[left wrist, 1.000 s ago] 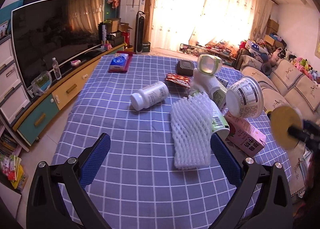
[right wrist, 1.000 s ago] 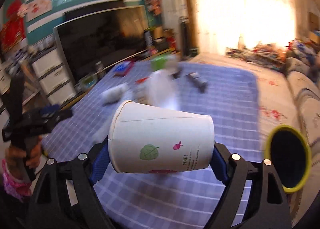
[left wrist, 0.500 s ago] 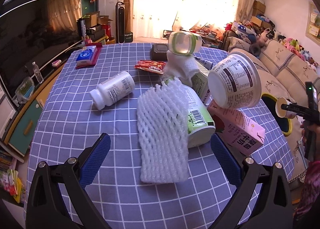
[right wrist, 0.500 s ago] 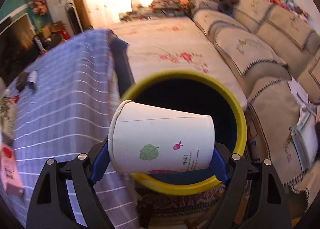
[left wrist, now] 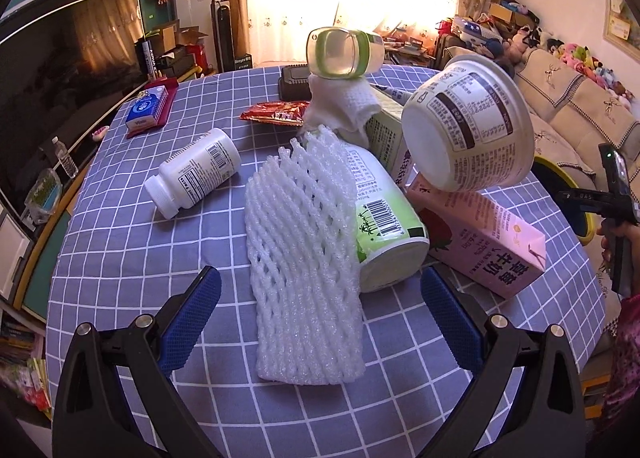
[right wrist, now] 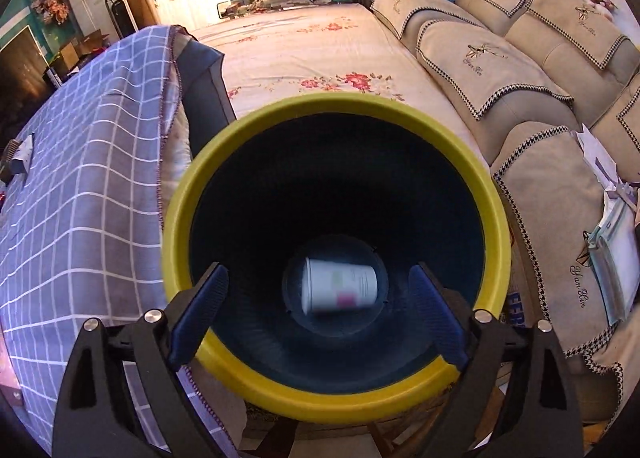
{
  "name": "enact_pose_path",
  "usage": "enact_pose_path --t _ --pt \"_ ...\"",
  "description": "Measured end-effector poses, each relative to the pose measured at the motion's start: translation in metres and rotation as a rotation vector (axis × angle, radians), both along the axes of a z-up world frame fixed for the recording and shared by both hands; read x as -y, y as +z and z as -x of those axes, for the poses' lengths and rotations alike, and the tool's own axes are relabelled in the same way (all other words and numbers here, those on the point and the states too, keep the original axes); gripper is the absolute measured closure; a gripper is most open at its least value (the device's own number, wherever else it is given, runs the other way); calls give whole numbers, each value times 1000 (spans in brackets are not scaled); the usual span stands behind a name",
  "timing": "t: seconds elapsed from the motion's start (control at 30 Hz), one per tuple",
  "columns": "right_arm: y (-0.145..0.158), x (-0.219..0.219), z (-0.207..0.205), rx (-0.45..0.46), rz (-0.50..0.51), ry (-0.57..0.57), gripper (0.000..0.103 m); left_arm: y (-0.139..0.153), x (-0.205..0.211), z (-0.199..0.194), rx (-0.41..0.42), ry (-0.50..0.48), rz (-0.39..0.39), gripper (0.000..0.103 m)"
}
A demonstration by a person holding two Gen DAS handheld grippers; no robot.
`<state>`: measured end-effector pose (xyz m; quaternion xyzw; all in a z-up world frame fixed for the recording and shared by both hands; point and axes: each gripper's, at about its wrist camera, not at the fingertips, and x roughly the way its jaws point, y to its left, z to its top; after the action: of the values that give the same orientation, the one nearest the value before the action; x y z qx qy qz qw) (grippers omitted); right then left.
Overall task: Collect trash
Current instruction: 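Carry the paper cup over the yellow-rimmed bin and open the right gripper, then grasp the white foam fruit net with the left gripper, then carry the foam net over the bin and open the left gripper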
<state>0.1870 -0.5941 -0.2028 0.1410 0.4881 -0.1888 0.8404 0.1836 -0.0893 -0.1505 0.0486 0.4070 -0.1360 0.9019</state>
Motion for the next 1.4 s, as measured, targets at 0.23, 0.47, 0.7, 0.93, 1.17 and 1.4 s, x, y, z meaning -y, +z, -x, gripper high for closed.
enact_pose_path --t 0.23,0.47,0.7,0.93,1.17,1.4 --pt "17 -8 7 46 1 17 14 -8 2 -5 -1 -3 -66 12" --pt "30 -14 12 80 0 34 13 -18 -5 -11 -60 -13 -40 55" --pt "37 -16 21 112 -13 42 13 -4 -24 4 -24 -14 -29 85" --pt "46 -18 31 149 -24 51 13 55 -31 39 132 -57 27 87" --pt "65 -15 52 222 -26 41 13 100 50 39 164 -300 128 87" --pt "85 10 96 283 14 -43 13 77 208 19 30 -581 89 87"
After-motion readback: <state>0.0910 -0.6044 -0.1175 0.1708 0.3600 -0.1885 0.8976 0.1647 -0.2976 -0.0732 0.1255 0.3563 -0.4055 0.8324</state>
